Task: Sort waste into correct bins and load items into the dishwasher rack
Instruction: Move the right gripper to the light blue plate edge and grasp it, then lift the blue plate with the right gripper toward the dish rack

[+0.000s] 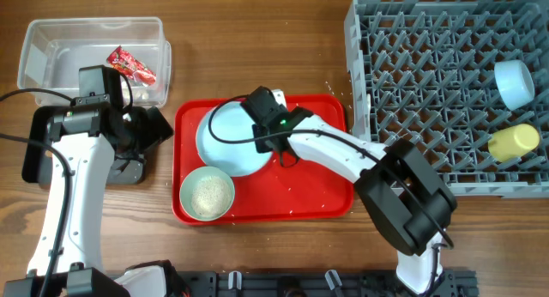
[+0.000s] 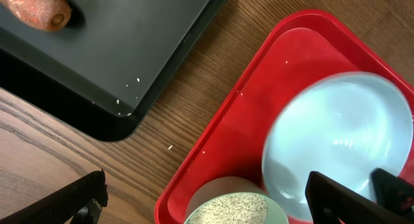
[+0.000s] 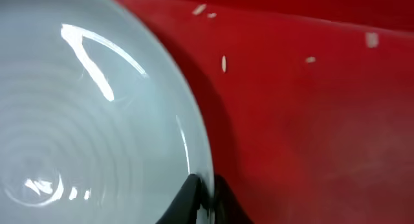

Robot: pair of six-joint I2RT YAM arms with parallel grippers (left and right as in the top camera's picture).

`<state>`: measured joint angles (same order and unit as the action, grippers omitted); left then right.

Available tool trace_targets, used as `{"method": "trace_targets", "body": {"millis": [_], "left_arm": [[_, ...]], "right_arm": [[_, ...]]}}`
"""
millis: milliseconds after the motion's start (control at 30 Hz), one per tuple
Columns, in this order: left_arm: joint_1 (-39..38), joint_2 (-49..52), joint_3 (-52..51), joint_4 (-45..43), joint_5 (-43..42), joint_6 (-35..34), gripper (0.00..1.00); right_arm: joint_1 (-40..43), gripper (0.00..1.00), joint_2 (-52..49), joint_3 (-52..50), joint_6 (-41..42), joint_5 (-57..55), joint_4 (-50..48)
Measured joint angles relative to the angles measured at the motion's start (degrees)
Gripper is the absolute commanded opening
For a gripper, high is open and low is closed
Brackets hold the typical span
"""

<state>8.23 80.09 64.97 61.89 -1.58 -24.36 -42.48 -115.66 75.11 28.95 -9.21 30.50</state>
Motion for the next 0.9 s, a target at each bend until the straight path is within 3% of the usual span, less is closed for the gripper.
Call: {"method": "trace_targets", "body": {"millis": [200, 267, 400, 600, 667, 833, 900], "left_arm": [[0.0, 0.0, 0.0, 0.0, 0.0, 0.0, 0.99], [0.0, 0.0, 0.0, 0.0, 0.0, 0.0, 0.99], [0.0, 0.0, 0.0, 0.0, 0.0, 0.0, 0.98], [0.0, 0.0, 0.0, 0.0, 0.0, 0.0, 0.98], [0.0, 0.0, 0.0, 0.1, 0.0, 0.0, 0.98], [0.0, 0.0, 0.0, 0.2, 0.0, 0.0, 0.98], [0.0, 0.0, 0.0, 0.2, 0.0, 0.0, 0.98]], "right_arm": [[6.6, 0.10, 1.7, 0.0, -0.1, -1.6, 7.8], [8.4, 0.24, 1.8, 0.0, -0.7, -1.7, 10.5], [11.1, 0.37, 1.8, -0.2, -3.7, -0.2, 13.8], [12.9, 0.38, 2.4, -1.1, -6.6, 3.9, 13.7], [12.9, 0.34, 2.9, -2.0, -6.8, 4.5, 12.9], [12.9, 0.04, 3.3, -2.7, -7.3, 6.8, 12.1], [13.0, 0.04, 3.5, -2.7, -7.0, 8.2, 11.6]]}}
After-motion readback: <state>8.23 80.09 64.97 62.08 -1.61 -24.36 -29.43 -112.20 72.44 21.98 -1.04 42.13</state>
